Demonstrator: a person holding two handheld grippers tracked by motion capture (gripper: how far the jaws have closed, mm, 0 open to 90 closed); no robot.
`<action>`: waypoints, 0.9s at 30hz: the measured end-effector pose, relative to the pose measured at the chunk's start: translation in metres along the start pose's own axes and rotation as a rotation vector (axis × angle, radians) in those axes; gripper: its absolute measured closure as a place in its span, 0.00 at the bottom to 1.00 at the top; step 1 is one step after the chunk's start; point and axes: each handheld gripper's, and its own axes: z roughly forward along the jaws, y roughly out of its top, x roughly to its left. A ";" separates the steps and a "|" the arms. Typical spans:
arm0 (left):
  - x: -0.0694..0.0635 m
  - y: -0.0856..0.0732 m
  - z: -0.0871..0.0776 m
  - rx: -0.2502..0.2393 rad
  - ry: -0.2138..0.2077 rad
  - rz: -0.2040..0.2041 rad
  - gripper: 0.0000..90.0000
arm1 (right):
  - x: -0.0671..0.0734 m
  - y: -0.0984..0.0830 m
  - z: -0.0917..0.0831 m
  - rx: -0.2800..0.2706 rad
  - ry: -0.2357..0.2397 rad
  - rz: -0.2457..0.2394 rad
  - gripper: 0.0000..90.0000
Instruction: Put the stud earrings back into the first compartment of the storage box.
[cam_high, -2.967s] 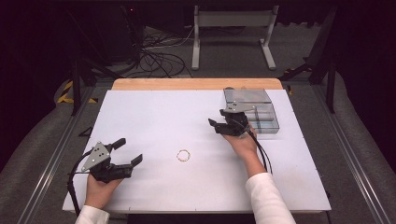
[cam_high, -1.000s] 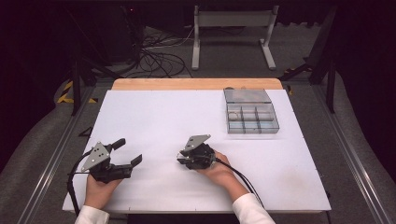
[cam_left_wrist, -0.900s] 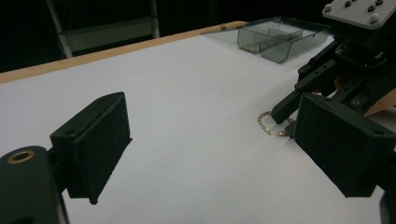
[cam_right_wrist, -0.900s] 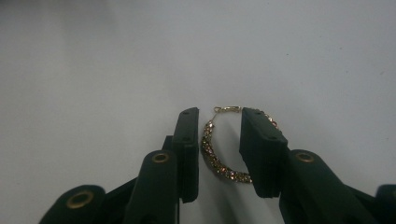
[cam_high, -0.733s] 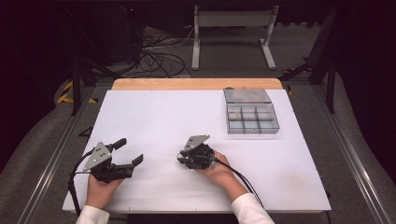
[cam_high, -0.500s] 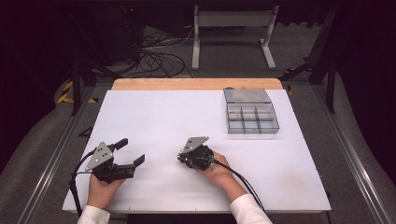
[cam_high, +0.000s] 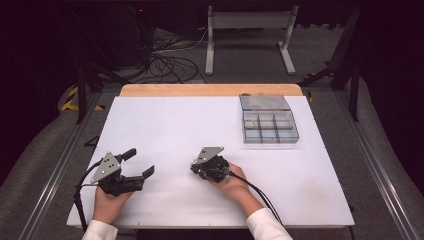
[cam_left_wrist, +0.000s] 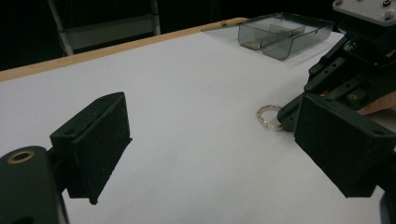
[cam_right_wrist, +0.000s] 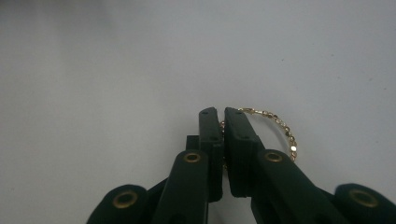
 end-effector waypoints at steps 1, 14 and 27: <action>0.000 0.000 0.000 -0.003 0.000 -0.008 0.12 | -0.002 0.000 -0.002 -0.019 -0.005 0.010 0.97; 0.000 0.000 -0.001 -0.002 0.000 -0.005 0.13 | -0.020 0.006 -0.026 -0.077 -0.080 0.030 0.97; -0.001 0.000 -0.002 -0.004 0.000 -0.006 0.13 | -0.047 0.009 -0.053 -0.099 -0.174 0.061 0.96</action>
